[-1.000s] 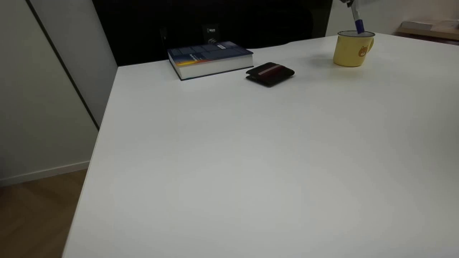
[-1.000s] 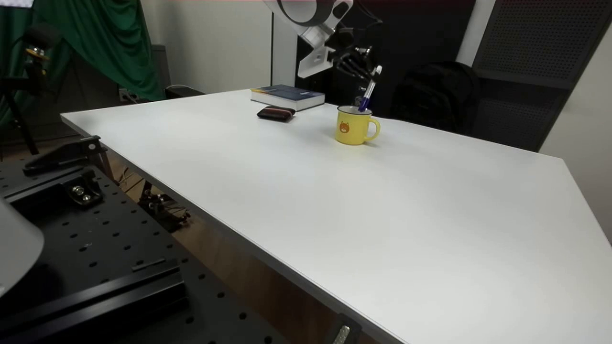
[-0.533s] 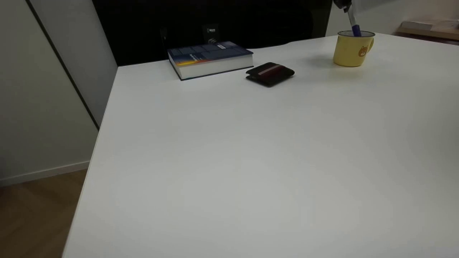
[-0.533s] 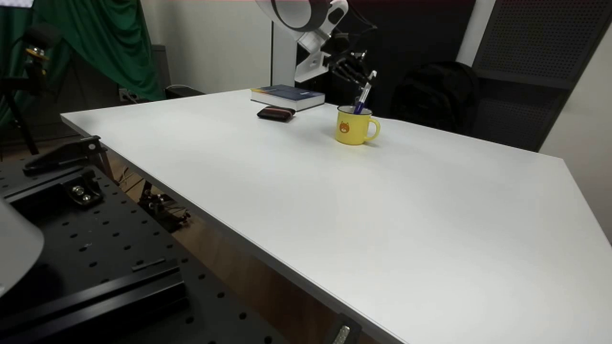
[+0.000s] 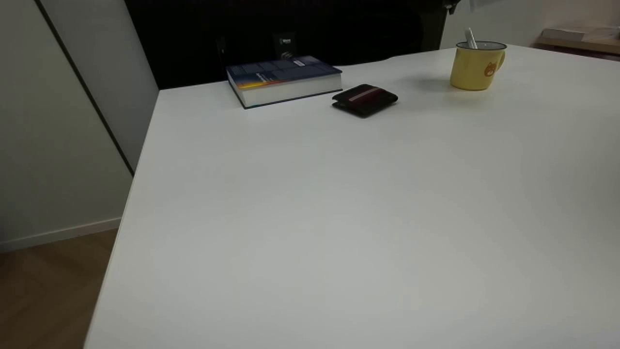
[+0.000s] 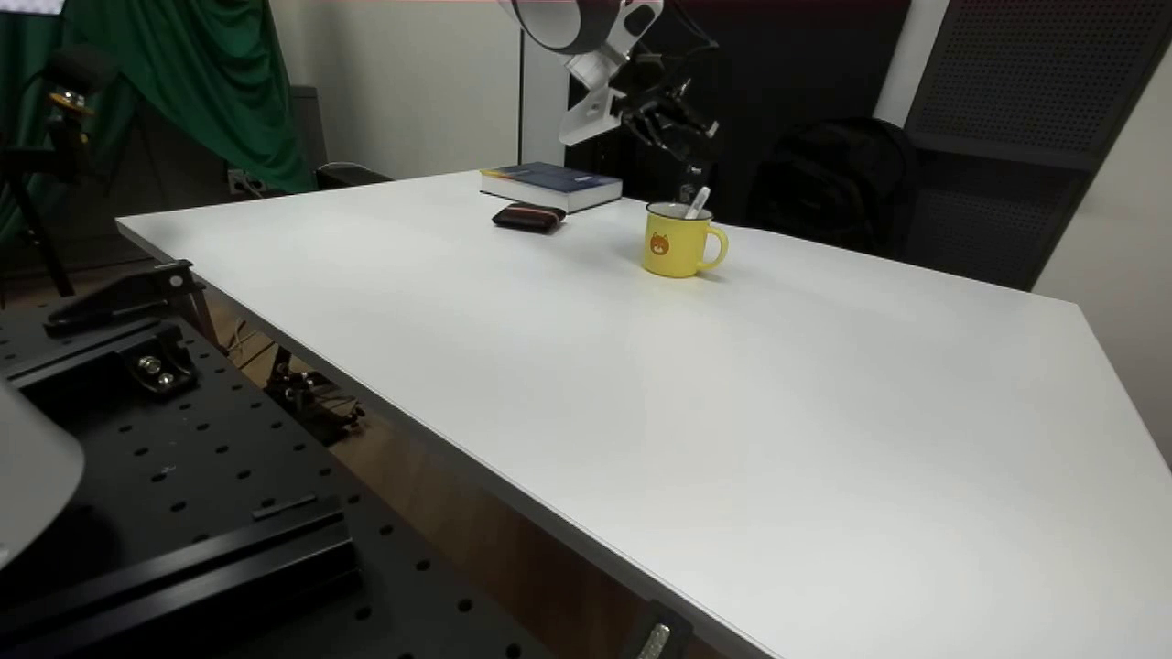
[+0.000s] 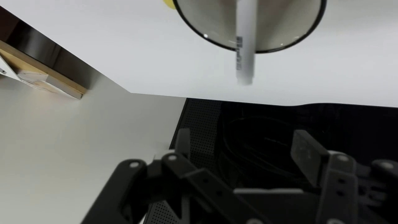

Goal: Put the pen in the cup

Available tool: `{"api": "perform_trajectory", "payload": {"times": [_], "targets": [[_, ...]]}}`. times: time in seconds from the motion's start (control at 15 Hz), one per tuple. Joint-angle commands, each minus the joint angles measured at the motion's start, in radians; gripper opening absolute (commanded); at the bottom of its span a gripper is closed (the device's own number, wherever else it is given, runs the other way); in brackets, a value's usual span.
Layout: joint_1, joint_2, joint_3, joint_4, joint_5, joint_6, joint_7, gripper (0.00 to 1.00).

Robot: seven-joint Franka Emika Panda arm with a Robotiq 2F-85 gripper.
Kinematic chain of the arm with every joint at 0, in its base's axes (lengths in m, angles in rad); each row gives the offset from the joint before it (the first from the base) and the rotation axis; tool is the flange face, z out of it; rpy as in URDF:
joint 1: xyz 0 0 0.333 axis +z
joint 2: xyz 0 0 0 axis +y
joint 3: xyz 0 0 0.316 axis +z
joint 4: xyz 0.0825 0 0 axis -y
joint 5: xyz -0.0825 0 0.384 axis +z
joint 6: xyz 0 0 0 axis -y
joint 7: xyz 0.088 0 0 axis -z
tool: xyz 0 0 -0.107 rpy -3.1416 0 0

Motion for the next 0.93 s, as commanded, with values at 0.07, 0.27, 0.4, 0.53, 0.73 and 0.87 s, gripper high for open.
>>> {"api": "perform_trajectory", "payload": {"times": [0.07,0.27,0.4,0.53,0.73,0.87], "targets": [[-0.009,-0.07,0.014,-0.015,0.069,0.009,-0.12,1.0],[-0.081,-0.142,0.109,-0.083,0.243,0.076,-0.382,1.0],[-0.144,-0.192,0.21,-0.132,0.357,0.073,-0.544,1.0],[-0.233,-0.243,0.347,-0.186,0.476,0.023,-0.705,1.0],[-0.383,-0.293,0.568,-0.23,0.696,-0.081,-0.948,1.0],[-0.472,-0.313,0.699,-0.228,0.863,-0.192,-1.116,1.0]]}}
